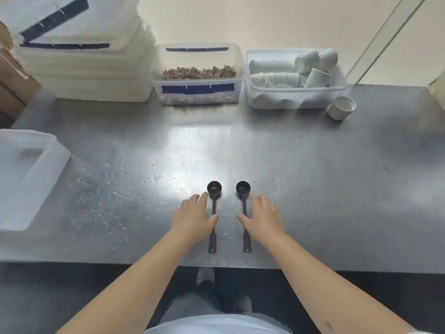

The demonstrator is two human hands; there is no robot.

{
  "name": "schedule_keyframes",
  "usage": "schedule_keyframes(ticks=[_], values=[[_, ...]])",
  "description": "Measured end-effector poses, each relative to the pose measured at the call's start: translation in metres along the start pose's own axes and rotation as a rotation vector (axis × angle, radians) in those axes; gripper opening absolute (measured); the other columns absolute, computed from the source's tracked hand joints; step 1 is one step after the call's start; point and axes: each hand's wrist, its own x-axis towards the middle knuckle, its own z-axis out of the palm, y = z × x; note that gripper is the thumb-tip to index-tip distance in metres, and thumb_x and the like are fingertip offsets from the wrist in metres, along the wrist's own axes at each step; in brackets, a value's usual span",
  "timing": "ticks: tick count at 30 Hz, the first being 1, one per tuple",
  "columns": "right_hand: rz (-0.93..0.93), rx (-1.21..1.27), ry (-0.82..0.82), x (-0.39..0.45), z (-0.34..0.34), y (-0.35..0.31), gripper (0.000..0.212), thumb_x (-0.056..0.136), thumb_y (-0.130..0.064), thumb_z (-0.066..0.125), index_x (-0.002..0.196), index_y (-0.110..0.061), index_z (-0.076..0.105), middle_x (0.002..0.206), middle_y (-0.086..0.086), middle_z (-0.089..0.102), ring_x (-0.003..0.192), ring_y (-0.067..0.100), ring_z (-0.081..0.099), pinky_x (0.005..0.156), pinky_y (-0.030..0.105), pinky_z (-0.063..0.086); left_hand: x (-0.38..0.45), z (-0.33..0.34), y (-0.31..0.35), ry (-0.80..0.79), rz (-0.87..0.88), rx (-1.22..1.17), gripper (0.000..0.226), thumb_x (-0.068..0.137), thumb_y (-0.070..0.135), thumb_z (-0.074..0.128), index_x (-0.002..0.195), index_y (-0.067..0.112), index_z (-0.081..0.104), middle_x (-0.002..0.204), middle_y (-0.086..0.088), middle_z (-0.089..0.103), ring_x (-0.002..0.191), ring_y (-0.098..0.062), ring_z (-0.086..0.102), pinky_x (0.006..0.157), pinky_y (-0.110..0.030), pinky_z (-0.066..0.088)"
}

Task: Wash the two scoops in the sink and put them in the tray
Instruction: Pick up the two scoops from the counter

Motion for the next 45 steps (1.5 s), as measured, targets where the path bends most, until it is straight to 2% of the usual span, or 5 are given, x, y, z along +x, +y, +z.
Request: schedule_keyframes(ticks=[4, 12, 24, 28, 45], values=[[0.146, 0.093, -0.021, 0.011, 0.013, -0.002, 0.057, 0.088, -0.049, 0.058, 0.136, -0.021, 0.044, 0.129, 0.003, 0.051, 0.114, 0.024, 0.054, 0.083, 0.037, 0.048, 0.015, 0.013, -0.009, -0.066, -0.009, -0.131, 0.061, 0.090, 0.048, 0.052, 0.141, 0.019, 0.034, 0.123, -0.001, 0.058, 0.108, -0.024, 0.058, 0.084, -0.041, 0.053], [0.333, 0.293, 0.028, 0.030, 0.026, -0.010, 0.026, 0.089, -0.034, 0.063, 0.107, -0.015, 0.065, 0.078, -0.007, 0.059, 0.080, 0.016, 0.058, 0.067, 0.029, 0.047, 0.042, 0.029, -0.017, -0.100, -0.068, -0.338, 0.027, 0.090, 0.037, 0.057, 0.112, 0.021, 0.053, 0.085, 0.008, 0.059, 0.080, -0.018, 0.060, 0.070, -0.040, 0.055], [0.352, 0.350, -0.090, 0.054, 0.018, -0.001, 0.013, 0.085, -0.029, 0.069, 0.081, -0.017, 0.070, 0.075, 0.003, 0.071, 0.075, 0.019, 0.068, 0.073, 0.030, 0.054, 0.067, 0.030, -0.018, -0.143, -0.195, -0.380, 0.012, 0.084, 0.032, 0.066, 0.076, 0.027, 0.058, 0.078, 0.006, 0.064, 0.071, -0.011, 0.059, 0.063, -0.032, 0.051], [0.356, 0.432, -0.155, 0.060, 0.013, 0.005, 0.023, 0.084, -0.025, 0.072, 0.062, -0.021, 0.064, 0.057, -0.005, 0.064, 0.041, -0.001, 0.059, 0.041, 0.011, 0.039, 0.074, 0.025, -0.019, -0.214, -0.256, -0.491, 0.012, 0.082, 0.023, 0.069, 0.075, 0.015, 0.065, 0.074, -0.005, 0.072, 0.072, -0.021, 0.070, 0.073, -0.040, 0.059], [0.372, 0.814, -0.424, 0.058, -0.012, 0.019, 0.012, 0.089, -0.011, 0.067, 0.077, -0.014, 0.065, 0.063, -0.001, 0.058, 0.048, 0.005, 0.055, 0.042, 0.013, 0.041, 0.059, 0.006, -0.022, -0.407, -0.343, -0.979, 0.011, 0.088, 0.012, 0.065, 0.079, 0.015, 0.059, 0.069, 0.001, 0.067, 0.059, -0.011, 0.065, 0.063, -0.027, 0.056]])
